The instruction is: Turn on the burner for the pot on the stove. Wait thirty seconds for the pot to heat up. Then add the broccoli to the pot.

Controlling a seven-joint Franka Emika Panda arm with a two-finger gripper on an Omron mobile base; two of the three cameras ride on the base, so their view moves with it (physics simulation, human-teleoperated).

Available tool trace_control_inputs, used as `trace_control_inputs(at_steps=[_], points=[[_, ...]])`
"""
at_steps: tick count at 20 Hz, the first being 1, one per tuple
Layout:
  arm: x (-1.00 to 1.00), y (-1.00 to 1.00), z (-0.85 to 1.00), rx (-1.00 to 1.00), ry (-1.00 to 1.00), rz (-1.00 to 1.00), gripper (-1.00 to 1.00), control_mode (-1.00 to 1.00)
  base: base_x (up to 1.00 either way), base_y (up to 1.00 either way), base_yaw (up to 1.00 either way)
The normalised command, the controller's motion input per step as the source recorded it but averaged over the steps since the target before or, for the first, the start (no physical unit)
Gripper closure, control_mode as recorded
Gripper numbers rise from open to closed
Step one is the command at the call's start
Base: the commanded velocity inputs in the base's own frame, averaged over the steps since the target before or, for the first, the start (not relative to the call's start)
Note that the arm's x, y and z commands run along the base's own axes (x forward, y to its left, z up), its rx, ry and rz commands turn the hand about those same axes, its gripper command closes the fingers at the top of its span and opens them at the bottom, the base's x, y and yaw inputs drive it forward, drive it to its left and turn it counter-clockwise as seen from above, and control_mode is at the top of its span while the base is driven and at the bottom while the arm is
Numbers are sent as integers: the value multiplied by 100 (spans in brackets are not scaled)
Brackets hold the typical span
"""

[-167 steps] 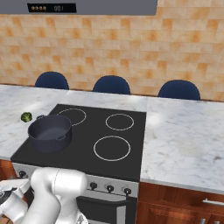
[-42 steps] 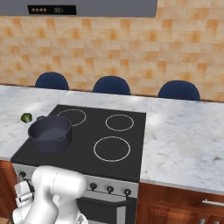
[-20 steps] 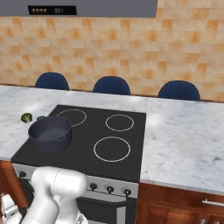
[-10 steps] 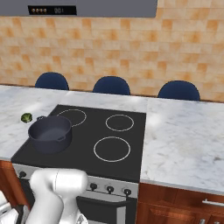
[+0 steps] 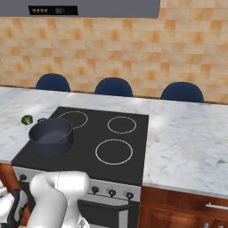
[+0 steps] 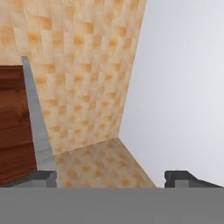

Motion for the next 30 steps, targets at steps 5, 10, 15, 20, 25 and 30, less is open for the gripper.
trace_control_inputs(at_steps=[5, 10, 15, 20, 25, 30], points=[[0, 0, 100, 1, 0, -1, -100, -100, 0, 0, 0], [-5, -27, 95, 11, 6, -6, -100, -100, 0, 0, 0], [-8, -60, 89, 24, 17, -13, -100, -100, 0, 0, 0], [-2, -71, 88, 27, 28, -21, -100, -100, 0, 0, 0], [6, -61, 100, 22, 37, -24, -100, -100, 0, 0, 0], [32, -50, 90, 17, 49, -21, -100, -100, 0, 0, 0]])
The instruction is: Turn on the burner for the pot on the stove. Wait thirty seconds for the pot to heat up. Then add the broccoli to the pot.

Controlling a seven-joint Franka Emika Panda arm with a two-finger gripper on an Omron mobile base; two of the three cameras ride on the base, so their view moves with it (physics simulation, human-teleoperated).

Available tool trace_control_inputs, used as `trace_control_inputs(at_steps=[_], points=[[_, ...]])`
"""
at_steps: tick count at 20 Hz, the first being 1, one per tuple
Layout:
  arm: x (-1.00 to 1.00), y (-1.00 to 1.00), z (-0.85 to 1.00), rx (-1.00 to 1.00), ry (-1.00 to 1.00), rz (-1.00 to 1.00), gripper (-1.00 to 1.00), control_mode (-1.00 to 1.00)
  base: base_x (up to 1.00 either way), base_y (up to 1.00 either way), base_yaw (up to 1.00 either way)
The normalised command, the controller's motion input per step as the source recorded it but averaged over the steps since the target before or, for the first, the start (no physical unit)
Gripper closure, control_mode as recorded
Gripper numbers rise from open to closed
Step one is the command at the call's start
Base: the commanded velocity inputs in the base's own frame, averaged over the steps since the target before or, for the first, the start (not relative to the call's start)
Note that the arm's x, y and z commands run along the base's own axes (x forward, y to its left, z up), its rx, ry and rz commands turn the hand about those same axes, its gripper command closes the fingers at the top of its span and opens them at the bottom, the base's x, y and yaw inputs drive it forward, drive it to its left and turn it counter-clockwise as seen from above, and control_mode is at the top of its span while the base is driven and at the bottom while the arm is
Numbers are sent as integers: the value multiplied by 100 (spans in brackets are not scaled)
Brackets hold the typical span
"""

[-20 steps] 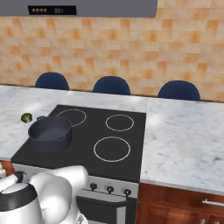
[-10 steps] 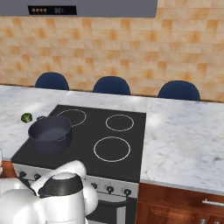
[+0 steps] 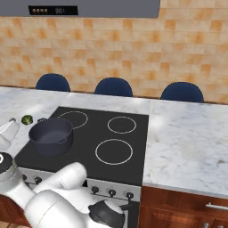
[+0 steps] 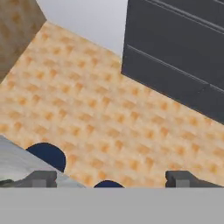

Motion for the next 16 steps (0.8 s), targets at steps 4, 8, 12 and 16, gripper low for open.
trace_control_inputs(at_steps=[4, 8, 12, 16], points=[[50, -38, 60, 12, 65, -16, -100, -100, 0, 0, 0], [43, -23, 27, 6, 68, -3, -100, -100, 0, 0, 0], [38, -1, 15, 0, 53, 0, -100, -100, 0, 0, 0], [0, 0, 0, 0, 1, 0, -100, -100, 0, 0, 0]])
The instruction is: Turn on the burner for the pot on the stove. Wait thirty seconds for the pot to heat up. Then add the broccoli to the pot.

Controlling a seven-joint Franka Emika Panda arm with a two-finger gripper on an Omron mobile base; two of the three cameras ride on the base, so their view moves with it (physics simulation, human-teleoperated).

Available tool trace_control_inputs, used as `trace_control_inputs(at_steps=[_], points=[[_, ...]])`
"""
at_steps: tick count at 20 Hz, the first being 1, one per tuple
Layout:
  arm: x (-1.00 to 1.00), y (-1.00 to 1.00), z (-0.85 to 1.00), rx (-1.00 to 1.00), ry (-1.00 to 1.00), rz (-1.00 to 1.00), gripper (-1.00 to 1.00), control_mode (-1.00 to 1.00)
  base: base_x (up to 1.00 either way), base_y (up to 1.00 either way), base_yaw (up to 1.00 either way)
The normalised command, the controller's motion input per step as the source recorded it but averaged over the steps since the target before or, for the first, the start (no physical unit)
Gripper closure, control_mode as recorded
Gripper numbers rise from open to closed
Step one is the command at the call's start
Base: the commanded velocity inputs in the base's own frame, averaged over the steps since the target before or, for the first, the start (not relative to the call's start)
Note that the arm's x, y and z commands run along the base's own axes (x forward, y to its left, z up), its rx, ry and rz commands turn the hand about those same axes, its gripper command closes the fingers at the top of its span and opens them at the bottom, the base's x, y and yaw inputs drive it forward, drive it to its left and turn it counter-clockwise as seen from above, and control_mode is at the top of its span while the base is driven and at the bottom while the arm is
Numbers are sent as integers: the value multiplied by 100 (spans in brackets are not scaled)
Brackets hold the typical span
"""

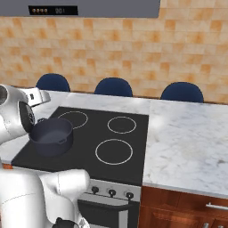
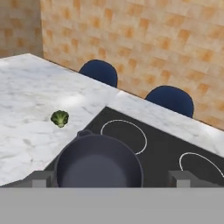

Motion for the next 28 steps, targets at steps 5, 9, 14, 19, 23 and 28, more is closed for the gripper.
trace_control_inputs(at_steps=[5, 9, 14, 19, 23, 28], points=[[0, 0, 0, 0, 0, 0, -100, -100, 0, 0, 0], [0, 0, 0, 0, 0, 0, -100, -100, 0, 0, 0], [0, 0, 0, 0, 0, 0, -100, -100, 0, 0, 0], [0, 0, 0, 0, 0, 0, -100, -100, 0, 0, 0], [0, 0, 0, 0, 0, 0, -100, -100, 0, 0, 0], [0, 0, 0, 0, 0, 0, -100, -100, 0, 0, 0]])
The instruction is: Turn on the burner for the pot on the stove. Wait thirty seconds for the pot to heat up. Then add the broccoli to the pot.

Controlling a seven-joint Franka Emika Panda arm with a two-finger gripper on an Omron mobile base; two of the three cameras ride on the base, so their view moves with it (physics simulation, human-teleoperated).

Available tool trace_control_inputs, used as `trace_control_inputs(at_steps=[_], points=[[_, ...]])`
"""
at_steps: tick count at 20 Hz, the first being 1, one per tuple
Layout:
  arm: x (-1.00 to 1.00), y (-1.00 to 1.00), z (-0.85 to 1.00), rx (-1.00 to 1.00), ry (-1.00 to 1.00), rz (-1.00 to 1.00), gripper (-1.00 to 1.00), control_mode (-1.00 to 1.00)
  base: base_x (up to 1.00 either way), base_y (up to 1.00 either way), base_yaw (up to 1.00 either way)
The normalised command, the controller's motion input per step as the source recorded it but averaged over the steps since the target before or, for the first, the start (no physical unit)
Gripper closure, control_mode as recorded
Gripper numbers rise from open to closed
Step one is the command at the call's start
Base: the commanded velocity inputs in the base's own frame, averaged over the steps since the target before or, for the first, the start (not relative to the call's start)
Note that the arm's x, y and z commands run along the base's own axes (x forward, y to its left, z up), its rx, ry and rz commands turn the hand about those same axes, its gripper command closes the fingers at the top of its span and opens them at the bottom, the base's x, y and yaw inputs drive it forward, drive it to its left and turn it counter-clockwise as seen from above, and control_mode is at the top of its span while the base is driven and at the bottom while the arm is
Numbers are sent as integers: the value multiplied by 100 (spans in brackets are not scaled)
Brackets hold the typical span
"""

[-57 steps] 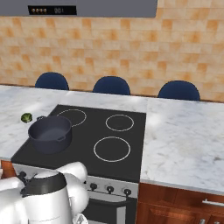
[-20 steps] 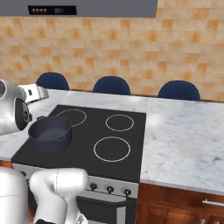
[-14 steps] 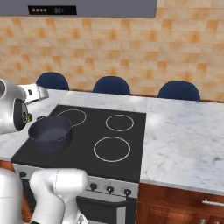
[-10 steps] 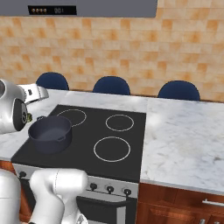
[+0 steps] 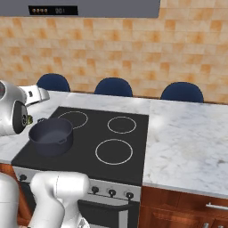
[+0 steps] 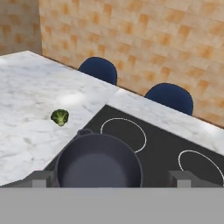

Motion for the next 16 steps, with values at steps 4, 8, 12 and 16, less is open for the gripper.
trace_control_inputs(at_steps=[4, 8, 12, 16], points=[[0, 0, 0, 0, 0, 0, -100, -100, 0, 0, 0], [0, 0, 0, 0, 0, 0, -100, -100, 0, 0, 0], [0, 0, 0, 0, 0, 0, -100, -100, 0, 0, 0], [0, 0, 0, 0, 0, 0, -100, -100, 0, 0, 0]])
